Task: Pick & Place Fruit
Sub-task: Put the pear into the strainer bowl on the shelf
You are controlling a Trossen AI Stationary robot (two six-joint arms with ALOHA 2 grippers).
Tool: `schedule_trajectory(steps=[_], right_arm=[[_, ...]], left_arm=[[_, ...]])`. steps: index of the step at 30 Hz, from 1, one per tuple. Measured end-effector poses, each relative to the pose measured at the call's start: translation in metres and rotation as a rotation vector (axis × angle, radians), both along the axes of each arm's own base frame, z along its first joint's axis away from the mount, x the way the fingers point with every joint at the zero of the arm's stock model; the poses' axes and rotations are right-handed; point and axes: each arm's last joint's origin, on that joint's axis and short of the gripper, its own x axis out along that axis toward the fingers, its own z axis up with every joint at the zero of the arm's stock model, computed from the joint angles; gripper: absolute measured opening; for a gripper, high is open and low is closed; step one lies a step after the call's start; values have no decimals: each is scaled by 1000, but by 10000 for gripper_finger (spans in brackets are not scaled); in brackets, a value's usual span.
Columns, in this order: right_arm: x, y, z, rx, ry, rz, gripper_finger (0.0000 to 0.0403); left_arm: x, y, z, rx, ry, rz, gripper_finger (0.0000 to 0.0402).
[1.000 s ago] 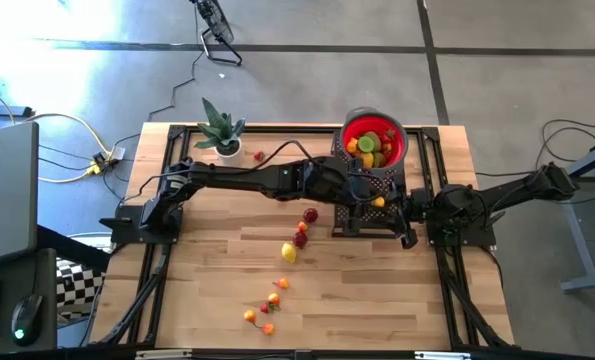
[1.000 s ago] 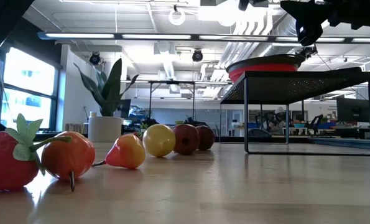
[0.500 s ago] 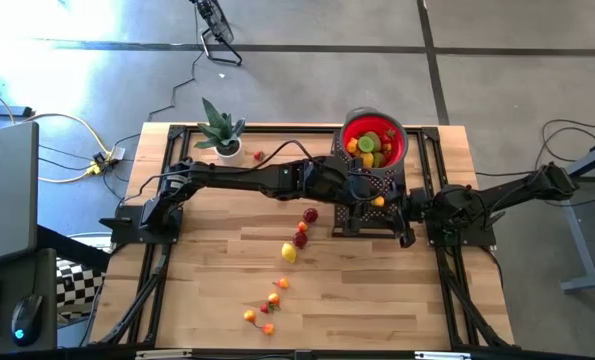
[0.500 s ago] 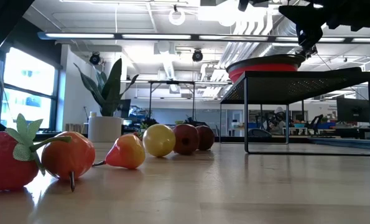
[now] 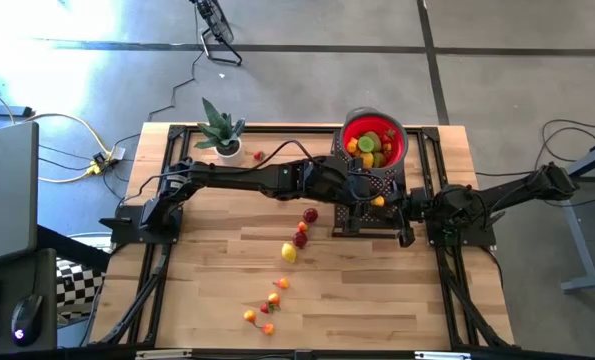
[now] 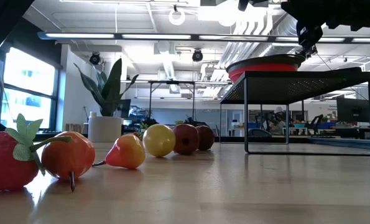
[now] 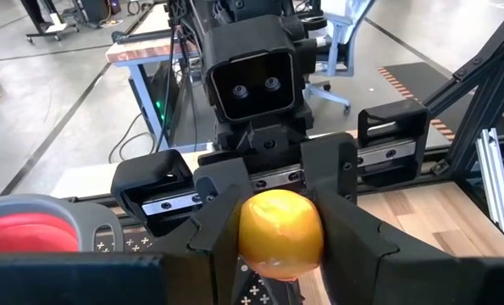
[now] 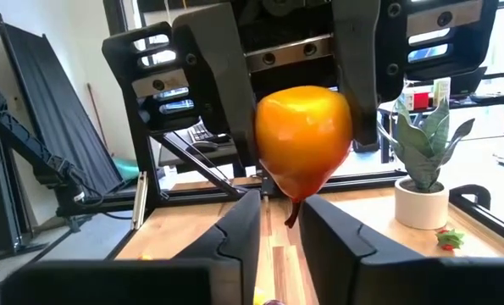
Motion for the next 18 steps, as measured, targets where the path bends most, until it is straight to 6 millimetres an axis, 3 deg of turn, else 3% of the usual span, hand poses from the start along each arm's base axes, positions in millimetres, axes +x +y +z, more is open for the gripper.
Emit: schedule_trajectory(steps=[18], right_arm=[[0,0,0,0,0,1,57]], left_arm=[[-1,0,-1,-2,13,-2,132]])
